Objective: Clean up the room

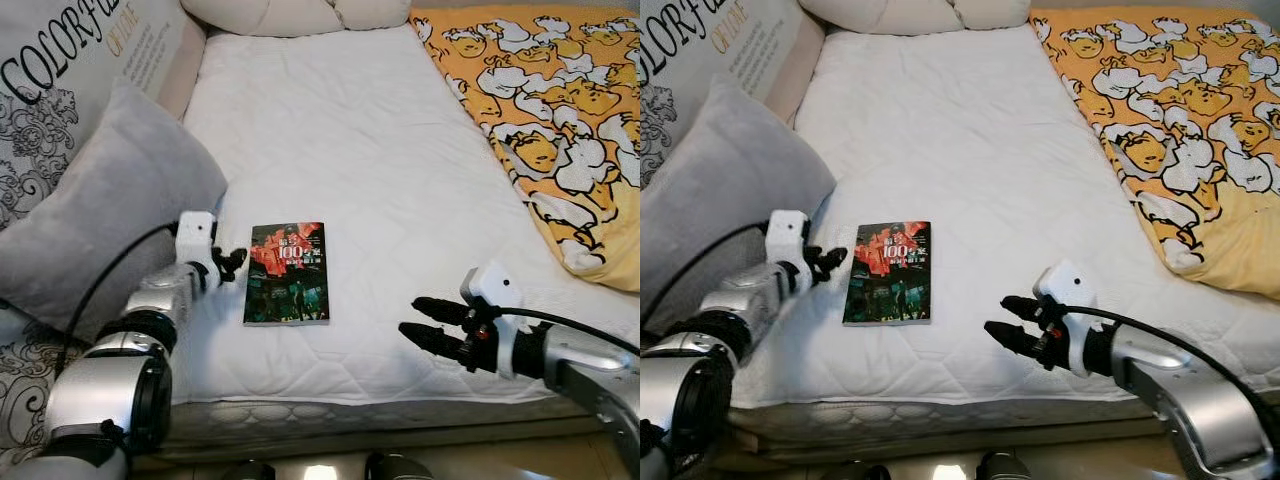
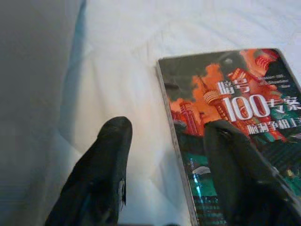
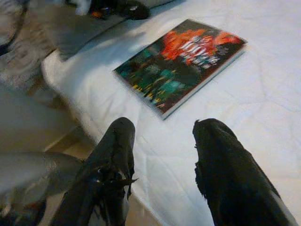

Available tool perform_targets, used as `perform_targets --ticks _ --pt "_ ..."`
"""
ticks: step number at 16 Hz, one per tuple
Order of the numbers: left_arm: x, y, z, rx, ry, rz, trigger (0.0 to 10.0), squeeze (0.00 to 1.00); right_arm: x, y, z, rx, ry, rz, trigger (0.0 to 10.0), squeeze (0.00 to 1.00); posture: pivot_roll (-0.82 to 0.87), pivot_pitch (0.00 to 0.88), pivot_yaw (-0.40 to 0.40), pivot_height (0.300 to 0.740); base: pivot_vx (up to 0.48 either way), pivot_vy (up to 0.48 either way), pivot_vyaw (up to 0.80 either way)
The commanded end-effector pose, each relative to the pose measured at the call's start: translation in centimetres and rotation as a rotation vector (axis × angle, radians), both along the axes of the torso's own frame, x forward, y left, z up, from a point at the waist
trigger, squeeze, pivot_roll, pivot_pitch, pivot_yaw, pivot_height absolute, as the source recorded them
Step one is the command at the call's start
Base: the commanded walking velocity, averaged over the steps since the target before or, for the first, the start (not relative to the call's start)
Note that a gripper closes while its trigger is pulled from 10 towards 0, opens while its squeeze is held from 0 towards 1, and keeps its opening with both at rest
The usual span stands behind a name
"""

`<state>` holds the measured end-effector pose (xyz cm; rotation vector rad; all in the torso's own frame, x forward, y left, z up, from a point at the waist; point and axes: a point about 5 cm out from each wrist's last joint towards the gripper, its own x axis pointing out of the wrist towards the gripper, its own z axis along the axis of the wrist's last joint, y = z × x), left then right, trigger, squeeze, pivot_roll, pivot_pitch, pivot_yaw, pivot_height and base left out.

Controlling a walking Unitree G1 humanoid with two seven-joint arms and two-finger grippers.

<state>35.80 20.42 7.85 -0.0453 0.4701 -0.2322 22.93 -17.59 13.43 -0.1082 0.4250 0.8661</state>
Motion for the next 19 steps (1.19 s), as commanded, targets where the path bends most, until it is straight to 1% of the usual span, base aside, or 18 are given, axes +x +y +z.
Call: perform_targets --ticks 1,2,3,4,5,6,7,8,9,10,11,12,13,14,15,17,18,19 --pt "0.7 -0.8 1.4 -0.039 -0.08 -0.067 10.0 1.0 0.8 0.4 -0.5 -0.015 -0.028 -0.061 10.0 0.0 -0.16 0.041 0.025 0.74 0.0 0.0 0.0" --pt "0.8 -1.2 1.7 -0.07 -0.107 -0.082 10.0 1.0 1.2 0.5 -1.1 -0.02 -0.035 -0.113 10.0 0.0 -0.15 0.026 0.028 0.74 0.0 0.0 0.0" --pt "0.7 -1.9 2.1 -0.104 -0.147 -0.11 10.0 1.0 1.8 0.7 -1.9 -0.033 -0.046 -0.191 10.0 0.0 -0.13 0.011 0.031 0.74 0.0 0.0 0.0" --pt "0.3 -2.8 2.3 -0.139 -0.189 -0.132 10.0 1.0 2.3 0.9 -2.4 -0.028 -0.045 -0.261 10.0 0.0 -0.12 0.0 0.038 0.74 0.0 0.0 0.0" --pt "-0.6 -3.6 2.7 -0.151 -0.239 -0.143 10.0 0.93 2.6 0.8 -2.9 -0.022 -0.032 -0.347 10.0 0.0 -0.12 0.0 0.047 0.74 0.0 0.0 0.0" --pt "-1.3 -4.2 2.8 -0.168 -0.251 -0.149 10.0 0.82 2.7 0.6 -3.1 -0.015 -0.023 -0.407 10.0 0.0 -0.11 0.0 0.047 0.74 0.0 0.0 0.0" --pt "-2.3 -4.7 2.8 -0.165 -0.261 -0.149 10.0 0.0 2.8 0.4 -3.3 0.009 -0.019 -0.461 10.0 0.0 -0.1 0.0 0.048 0.74 0.0 0.0 0.0" --pt "-3.0 -5.0 2.8 -0.163 -0.266 -0.148 10.0 0.0 2.7 0.3 -3.4 0.027 -0.016 -0.494 10.0 0.0 -0.1 0.0 0.048 0.74 0.0 0.0 0.0" --pt "-5.4 -5.6 2.8 -0.156 -0.293 -0.133 10.0 0.0 2.7 -0.2 -3.8 0.042 -0.034 -0.609 10.0 0.0 -0.09 0.0 0.05 0.74 0.0 0.0 0.0" --pt "-5.4 -5.6 2.8 -0.156 -0.293 -0.133 10.0 0.0 2.7 -0.2 -3.8 0.042 -0.034 -0.609 10.0 0.0 -0.09 0.0 0.05 0.74 0.0 0.0 0.0" --pt "-6.2 -5.7 2.8 -0.15 -0.305 -0.122 10.0 0.0 2.8 -0.5 -3.9 0.034 -0.045 -0.657 10.0 0.0 -0.09 0.0 0.05 0.74 0.0 0.0 0.0" --pt "-7.7 -4.7 2.6 -0.097 -0.332 -0.048 10.0 0.0 3.2 -0.9 -3.8 0.015 -0.081 -0.725 10.0 0.0 -0.09 0.0 0.029 0.74 0.0 0.0 0.0" --pt "-8.2 -4.3 2.5 -0.071 -0.326 -0.027 10.0 0.0 3.3 -1.0 -3.8 0.008 -0.088 -0.739 10.0 0.0 -0.09 0.0 0.029 0.74 0.0 0.0 0.0" --pt "-9.2 -3.7 2.0 -0.005 -0.3 -0.001 10.0 0.0 3.5 -0.5 -3.4 0.02 -0.132 -0.708 10.0 0.0 -0.07 0.0 -0.003 0.74 0.0 -0.435 0.0" --pt "-9.4 -3.5 1.8 0.017 -0.291 0.011 10.0 0.0 3.5 -0.3 -3.3 0.021 -0.147 -0.697 10.0 0.0 -0.07 0.0 -0.007 0.74 0.0 -0.435 0.0" --pt "-9.9 -3.3 2.0 0.028 -0.281 0.039 10.0 0.0 3.6 0.1 -3.2 0.008 -0.172 -0.696 10.0 0.0 -0.07 0.0 -0.008 0.74 0.0 -0.441 0.0" --pt "-10.3 -3.0 2.0 0.007 -0.264 0.084 10.0 0.0 3.9 0.5 -3.1 0.004 -0.19 -0.698 10.0 0.0 -0.08 0.0 -0.009 0.74 0.0 -0.435 0.0" --pt "-10.5 -2.8 1.8 0.01 -0.254 0.115 10.0 0.0 4.2 0.7 -3.1 -0.01 -0.211 -0.691 10.0 0.0 -0.08 0.0 -0.02 0.74 0.0 -0.435 0.0"
